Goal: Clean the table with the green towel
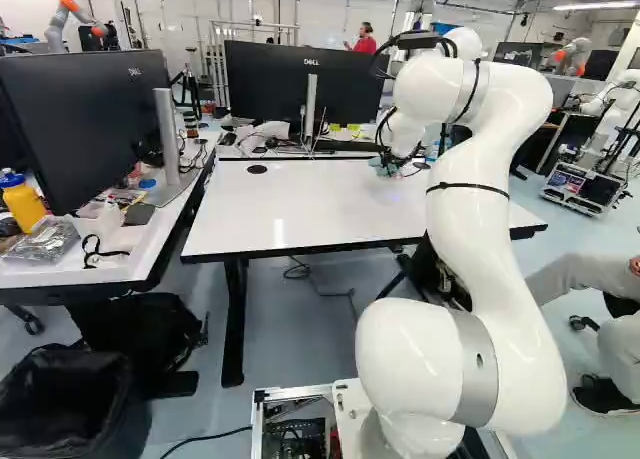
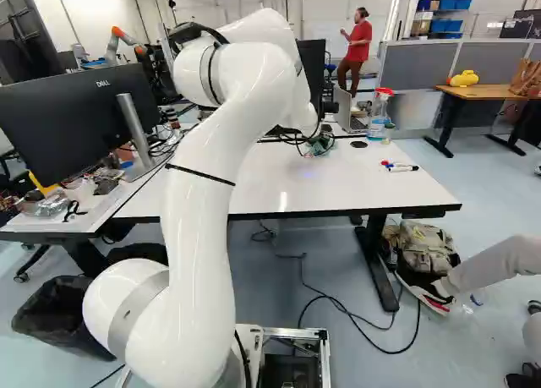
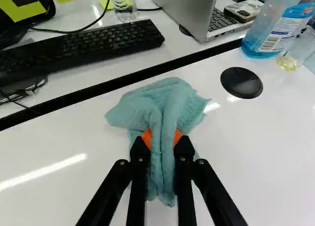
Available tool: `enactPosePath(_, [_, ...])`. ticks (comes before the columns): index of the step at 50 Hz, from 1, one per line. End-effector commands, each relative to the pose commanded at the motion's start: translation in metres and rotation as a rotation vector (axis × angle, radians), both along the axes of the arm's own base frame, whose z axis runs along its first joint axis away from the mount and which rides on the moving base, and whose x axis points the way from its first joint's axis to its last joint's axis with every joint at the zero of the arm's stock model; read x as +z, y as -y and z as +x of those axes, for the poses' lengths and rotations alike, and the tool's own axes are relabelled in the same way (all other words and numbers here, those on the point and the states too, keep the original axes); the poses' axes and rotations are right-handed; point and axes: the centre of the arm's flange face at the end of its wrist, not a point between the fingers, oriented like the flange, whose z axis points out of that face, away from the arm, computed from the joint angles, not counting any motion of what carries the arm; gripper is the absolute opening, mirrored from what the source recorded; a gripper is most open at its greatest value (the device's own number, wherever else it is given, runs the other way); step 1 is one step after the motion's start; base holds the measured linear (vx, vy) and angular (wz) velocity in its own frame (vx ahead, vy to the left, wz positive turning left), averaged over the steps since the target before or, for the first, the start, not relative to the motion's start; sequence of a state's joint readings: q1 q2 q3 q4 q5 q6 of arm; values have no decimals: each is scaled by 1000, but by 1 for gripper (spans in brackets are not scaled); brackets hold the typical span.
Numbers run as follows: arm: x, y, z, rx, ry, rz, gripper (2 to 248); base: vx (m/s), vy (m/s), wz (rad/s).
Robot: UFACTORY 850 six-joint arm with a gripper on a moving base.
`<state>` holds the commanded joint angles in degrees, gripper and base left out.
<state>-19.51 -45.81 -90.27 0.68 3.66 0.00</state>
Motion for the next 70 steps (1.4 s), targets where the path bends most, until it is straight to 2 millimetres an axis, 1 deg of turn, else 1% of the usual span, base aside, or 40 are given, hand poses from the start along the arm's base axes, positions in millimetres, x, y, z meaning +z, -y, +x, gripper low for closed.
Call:
enactPosePath(9, [-3, 1, 15, 5, 16, -6, 60, 0, 0, 0])
enactPosePath(18, [-5, -6, 28, 20, 28, -9, 60, 0, 0, 0])
enactPosePath(39, [-3, -42, 29, 64, 16, -5, 60, 0, 0, 0])
enactPosePath(46, [-2, -54, 26, 78, 10, -3, 60, 0, 0, 0])
enactPosePath(53, [0, -61, 18, 85, -1, 0, 60, 0, 0, 0])
enactPosePath(61, [2, -64, 5, 85, -15, 5, 60, 0, 0, 0])
enactPosePath(70, [5, -63, -11, 78, -30, 9, 60, 0, 0, 0])
